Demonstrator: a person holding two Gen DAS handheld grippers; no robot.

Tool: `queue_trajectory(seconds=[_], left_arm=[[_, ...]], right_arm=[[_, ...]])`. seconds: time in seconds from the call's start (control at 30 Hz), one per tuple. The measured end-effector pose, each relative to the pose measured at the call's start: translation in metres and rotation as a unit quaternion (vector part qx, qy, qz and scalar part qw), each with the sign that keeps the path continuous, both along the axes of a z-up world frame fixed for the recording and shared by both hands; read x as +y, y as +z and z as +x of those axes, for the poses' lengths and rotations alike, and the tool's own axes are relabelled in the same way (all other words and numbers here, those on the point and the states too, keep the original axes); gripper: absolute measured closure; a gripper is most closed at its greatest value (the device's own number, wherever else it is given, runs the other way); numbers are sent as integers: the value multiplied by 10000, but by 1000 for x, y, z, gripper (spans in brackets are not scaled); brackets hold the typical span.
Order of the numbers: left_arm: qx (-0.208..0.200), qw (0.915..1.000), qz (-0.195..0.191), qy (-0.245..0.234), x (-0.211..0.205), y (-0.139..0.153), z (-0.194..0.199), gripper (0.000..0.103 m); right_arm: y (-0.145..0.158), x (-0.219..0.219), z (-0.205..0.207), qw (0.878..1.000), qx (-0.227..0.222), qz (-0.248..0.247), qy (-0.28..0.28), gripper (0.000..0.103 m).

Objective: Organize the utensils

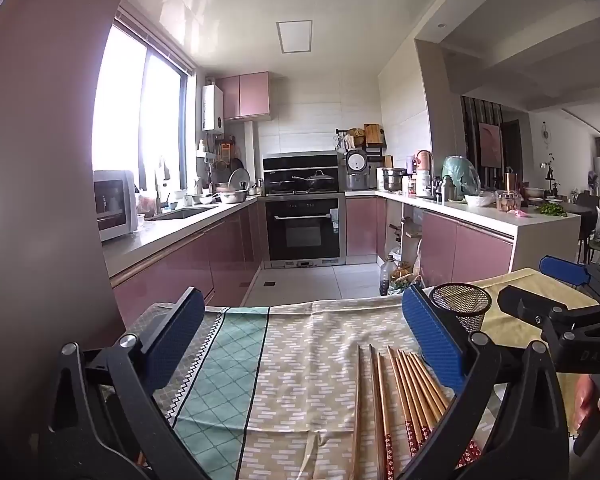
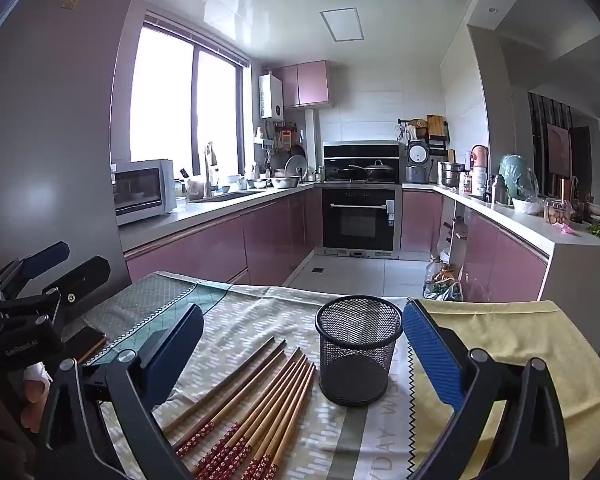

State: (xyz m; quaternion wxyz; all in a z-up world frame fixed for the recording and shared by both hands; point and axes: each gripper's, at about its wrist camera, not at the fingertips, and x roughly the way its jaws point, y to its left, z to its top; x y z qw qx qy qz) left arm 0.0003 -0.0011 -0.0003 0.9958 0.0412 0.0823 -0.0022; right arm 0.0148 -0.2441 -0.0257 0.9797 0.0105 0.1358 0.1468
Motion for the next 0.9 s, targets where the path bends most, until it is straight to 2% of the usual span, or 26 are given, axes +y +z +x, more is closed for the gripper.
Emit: queue_trajectory(seconds=[0.3,0.37,0.9], left_arm=[[40,10000,-55,-4,-6,7,3,6],[-63,9999,-88,-16,2,8,-4,6],[-90,9999,-123,-17,2,7,-4,6]], right_arm=[[2,-4,8,10000,-31,29,17,7],[2,-6,4,10000,-50,18,2,7],[1,1,-1,9999,-123,23,-18,7]])
